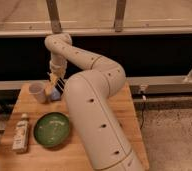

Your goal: Place the eraser on the white sponge

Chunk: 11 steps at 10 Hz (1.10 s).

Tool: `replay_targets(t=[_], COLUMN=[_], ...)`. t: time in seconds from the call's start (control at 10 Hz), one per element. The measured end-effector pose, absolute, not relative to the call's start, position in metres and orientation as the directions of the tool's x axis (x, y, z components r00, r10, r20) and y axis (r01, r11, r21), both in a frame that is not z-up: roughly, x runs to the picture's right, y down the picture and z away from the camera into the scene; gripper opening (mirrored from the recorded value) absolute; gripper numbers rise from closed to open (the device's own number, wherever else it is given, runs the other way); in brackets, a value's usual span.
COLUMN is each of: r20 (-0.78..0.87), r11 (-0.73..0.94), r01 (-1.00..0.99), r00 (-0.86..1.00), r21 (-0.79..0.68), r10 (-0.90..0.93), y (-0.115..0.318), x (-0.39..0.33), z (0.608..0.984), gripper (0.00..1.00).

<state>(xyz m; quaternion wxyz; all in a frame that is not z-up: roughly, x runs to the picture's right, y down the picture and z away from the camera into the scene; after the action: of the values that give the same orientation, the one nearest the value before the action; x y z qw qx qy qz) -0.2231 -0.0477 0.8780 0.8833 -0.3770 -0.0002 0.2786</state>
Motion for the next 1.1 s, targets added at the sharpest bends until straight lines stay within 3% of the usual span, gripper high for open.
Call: replay_targets(t=[1.1], r20=[-0.316], r11=[0.524], r01=[-0.518], r00=[0.846], r21=[-0.677], r10=[0.429], y=[-0.033], x=[-0.222], z=[0.922], gripper=[0.00])
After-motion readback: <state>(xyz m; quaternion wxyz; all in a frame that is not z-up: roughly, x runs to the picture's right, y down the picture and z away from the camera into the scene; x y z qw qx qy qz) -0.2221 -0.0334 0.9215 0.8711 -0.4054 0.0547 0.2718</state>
